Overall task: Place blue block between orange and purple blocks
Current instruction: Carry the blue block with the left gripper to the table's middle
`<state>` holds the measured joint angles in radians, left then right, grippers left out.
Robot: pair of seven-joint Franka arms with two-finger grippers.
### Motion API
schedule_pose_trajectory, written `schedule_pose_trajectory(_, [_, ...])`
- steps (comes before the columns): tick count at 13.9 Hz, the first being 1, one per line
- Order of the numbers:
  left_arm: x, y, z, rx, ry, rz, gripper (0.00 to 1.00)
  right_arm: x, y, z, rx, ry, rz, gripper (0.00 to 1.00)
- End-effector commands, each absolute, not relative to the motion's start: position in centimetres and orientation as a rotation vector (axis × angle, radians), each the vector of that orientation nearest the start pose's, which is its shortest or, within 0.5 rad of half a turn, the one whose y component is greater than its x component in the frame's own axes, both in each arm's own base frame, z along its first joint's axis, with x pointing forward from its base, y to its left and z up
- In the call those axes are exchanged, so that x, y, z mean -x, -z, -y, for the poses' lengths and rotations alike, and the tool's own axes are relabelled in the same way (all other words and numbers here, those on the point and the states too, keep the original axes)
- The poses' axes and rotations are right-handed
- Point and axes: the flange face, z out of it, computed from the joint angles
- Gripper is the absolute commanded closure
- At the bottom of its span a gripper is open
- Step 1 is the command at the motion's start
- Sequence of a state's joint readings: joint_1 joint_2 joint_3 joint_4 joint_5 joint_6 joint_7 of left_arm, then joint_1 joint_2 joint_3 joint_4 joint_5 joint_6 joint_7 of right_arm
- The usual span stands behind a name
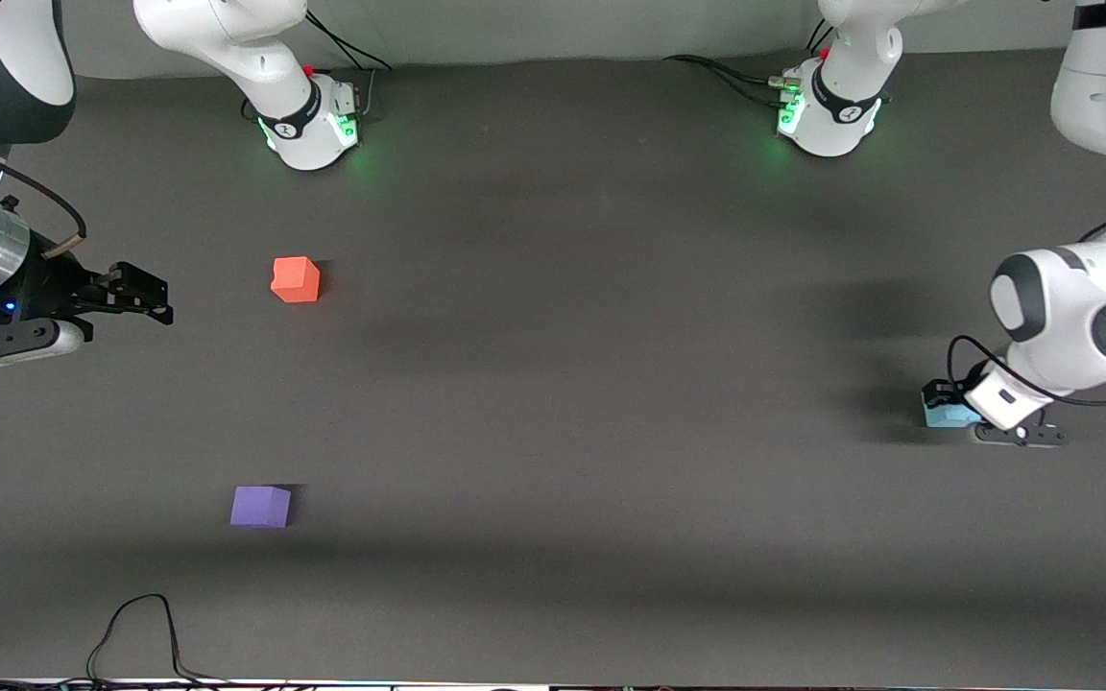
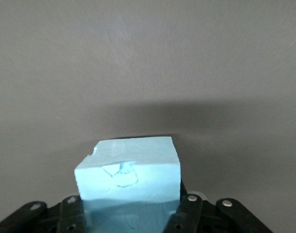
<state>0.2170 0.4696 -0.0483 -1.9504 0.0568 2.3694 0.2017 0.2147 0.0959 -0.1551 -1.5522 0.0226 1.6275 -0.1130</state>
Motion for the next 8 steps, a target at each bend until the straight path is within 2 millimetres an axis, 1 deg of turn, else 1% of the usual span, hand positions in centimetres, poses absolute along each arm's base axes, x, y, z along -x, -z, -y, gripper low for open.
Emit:
schedule_pose_trajectory(1, [-64.5,-31.9,-7.5,3.127,-0.169,-0.109,0.44,-59.1,-58.8,-4.4,3.108,-0.014,0.253,0.0])
schedule_pose_trajectory(2, [-65.4,-34.5,-6.3,3.124,-0.2,-0.088,0.44,-59.1,-58.8,-4.3,3.11,-0.014,0.251,0.0])
schedule_pose_trajectory(3, [-65.9,-36.7,-4.1,3.119,-0.239,-0.094,0.44,-59.1,-58.6,-4.4,3.109,-0.021,0.253,0.0])
schedule_pose_trajectory(4, [-66.3,-38.5,-1.1,3.113,-0.269,-0.118,0.44,-59.1,-58.6,-4.3,3.109,-0.021,0.251,0.0])
schedule_pose_trajectory(5, [-66.5,-40.1,1.7,3.103,-0.279,-0.093,0.44,-59.1,-58.6,-4.3,3.109,-0.021,0.251,0.0])
schedule_pose_trajectory(6, [-66.3,-41.0,5.5,3.095,-0.285,-0.078,0.44,-59.1,-58.7,-4.4,3.109,-0.018,0.253,0.0])
schedule_pose_trajectory(7, [-65.7,-41.3,9.7,3.086,-0.295,-0.062,0.44,-59.1,-58.7,-4.4,3.109,-0.016,0.254,0.0])
schedule_pose_trajectory(8, [-64.9,-41.6,14.2,3.08,-0.283,-0.01,0.44,-59.1,-58.8,-4.4,3.109,-0.011,0.254,0.0])
